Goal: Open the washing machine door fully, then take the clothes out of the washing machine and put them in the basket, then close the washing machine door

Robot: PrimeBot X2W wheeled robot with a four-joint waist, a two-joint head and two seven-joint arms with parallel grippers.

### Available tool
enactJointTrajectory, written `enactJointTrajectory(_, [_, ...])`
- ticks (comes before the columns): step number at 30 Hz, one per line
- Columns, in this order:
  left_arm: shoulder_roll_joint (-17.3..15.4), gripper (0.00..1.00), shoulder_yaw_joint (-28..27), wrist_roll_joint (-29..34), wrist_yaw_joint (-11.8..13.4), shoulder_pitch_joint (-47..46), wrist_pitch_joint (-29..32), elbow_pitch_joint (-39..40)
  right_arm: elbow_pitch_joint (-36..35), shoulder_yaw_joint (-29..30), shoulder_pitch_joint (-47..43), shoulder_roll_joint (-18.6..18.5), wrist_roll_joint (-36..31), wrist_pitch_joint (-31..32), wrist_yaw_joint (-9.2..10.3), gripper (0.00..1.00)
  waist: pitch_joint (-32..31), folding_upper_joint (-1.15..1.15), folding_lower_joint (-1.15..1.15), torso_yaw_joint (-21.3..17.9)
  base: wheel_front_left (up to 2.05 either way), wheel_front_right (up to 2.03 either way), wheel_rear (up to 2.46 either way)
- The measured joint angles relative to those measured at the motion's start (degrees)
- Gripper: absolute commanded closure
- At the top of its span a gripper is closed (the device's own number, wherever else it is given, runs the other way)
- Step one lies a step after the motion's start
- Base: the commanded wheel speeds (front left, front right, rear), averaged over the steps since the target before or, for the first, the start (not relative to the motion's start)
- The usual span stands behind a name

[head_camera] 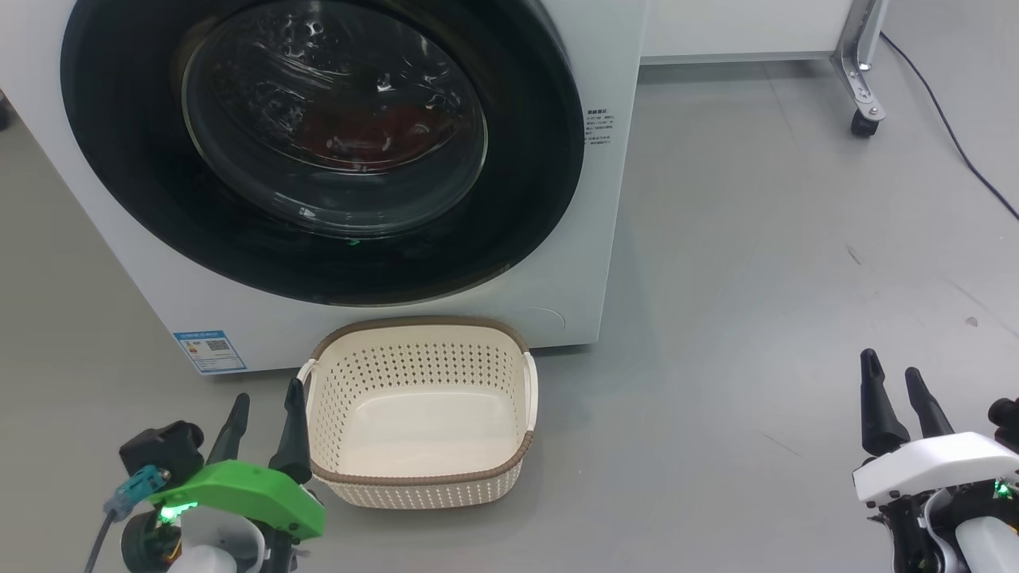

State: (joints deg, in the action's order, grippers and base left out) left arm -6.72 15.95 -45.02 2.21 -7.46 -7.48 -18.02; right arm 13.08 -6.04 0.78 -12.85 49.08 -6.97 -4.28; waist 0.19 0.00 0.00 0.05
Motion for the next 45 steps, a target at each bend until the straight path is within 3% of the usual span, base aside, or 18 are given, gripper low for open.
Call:
enactJointTrajectory(11, [0.05, 0.00, 2.79, 10.57, 1.59, -0.69, -2.26, -1.56, -0.35, -3.78, 0.55, -0.29, -8.43, -2.32, 1.01, 0.00, -0.17, 0.00, 0.00, 0.02, 0.00, 0.00, 0.00])
enactJointTrajectory(33, [1.82, 0.00, 2.79, 30.10, 4.14, -1.38, -6.81, -5.30, -1.00, -8.67, 1.03, -1.78, -23.56, -6.94, 3.08, 0.00, -0.55, 0.00, 0.00, 0.24, 0.00, 0.00, 0.00])
enactJointTrajectory(45, [2.61, 0.00, 1.88, 31.83, 4.59, -1.70, -6.80, -6.21, -0.94, -8.56, 1.04, -1.70, -23.99, -7.03, 3.41, 0.00, -0.60, 0.00, 0.00, 0.05, 0.00, 0.00, 0.00])
